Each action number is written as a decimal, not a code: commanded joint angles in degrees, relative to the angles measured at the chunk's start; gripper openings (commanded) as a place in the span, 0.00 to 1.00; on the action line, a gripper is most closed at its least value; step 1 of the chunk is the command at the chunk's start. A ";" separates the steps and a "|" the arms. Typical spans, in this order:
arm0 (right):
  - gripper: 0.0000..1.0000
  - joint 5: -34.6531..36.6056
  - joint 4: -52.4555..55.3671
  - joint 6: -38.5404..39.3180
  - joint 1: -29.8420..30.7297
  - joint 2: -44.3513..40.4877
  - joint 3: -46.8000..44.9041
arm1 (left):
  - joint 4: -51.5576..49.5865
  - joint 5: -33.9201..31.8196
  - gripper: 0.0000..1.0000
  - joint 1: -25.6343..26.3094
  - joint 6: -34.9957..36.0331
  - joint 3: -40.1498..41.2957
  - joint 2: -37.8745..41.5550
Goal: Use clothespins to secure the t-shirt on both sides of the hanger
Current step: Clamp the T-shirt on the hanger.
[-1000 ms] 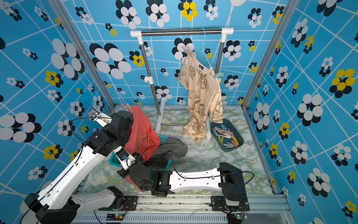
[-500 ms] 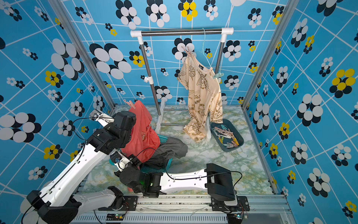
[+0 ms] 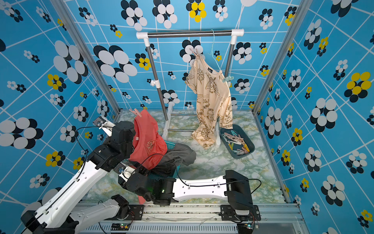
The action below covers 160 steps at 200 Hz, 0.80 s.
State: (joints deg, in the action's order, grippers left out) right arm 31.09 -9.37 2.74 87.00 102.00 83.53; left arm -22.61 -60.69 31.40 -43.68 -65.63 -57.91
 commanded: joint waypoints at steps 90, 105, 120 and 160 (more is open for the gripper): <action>0.57 -22.40 19.23 -11.96 -14.65 -31.06 -15.34 | 14.30 47.13 0.00 -17.79 24.49 7.46 14.71; 0.57 -23.59 22.19 -13.51 -19.18 -33.58 -16.96 | 13.19 57.66 0.00 -19.50 28.05 6.75 15.00; 0.54 -23.81 25.18 -13.05 -22.07 -35.25 -17.72 | 11.95 68.23 0.00 -21.05 30.85 5.78 14.56; 0.53 -22.69 30.99 -8.93 -26.70 -39.43 -17.56 | 6.39 88.31 0.00 -24.03 33.82 1.32 12.19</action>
State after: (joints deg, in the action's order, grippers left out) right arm 8.84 16.27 -8.27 62.37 65.87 65.93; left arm -13.45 9.45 8.91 -13.61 -60.55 -45.19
